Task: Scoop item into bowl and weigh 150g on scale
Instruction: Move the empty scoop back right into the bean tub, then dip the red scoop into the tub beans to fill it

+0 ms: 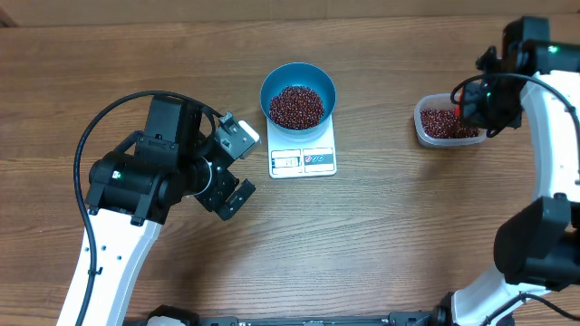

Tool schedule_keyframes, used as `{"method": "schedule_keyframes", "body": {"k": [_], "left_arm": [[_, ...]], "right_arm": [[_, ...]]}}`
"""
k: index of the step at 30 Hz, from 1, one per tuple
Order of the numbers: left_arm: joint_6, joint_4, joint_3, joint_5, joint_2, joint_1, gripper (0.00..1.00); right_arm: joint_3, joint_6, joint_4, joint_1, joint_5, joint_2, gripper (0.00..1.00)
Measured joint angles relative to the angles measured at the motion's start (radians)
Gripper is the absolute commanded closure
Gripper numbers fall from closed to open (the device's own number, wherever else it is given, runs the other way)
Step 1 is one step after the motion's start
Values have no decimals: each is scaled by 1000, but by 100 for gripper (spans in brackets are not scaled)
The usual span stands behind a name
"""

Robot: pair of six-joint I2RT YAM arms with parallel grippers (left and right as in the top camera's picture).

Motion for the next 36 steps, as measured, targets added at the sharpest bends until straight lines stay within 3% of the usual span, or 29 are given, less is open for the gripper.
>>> {"method": "schedule_keyframes", "body": {"k": [21,36], "left_arm": [[0,0,0,0,0,0,0],[0,0,0,0,0,0,0]], "right_arm": [[-44,10,109,1,145,175,96],[-44,-77,58,1,-41,175,96]]}}
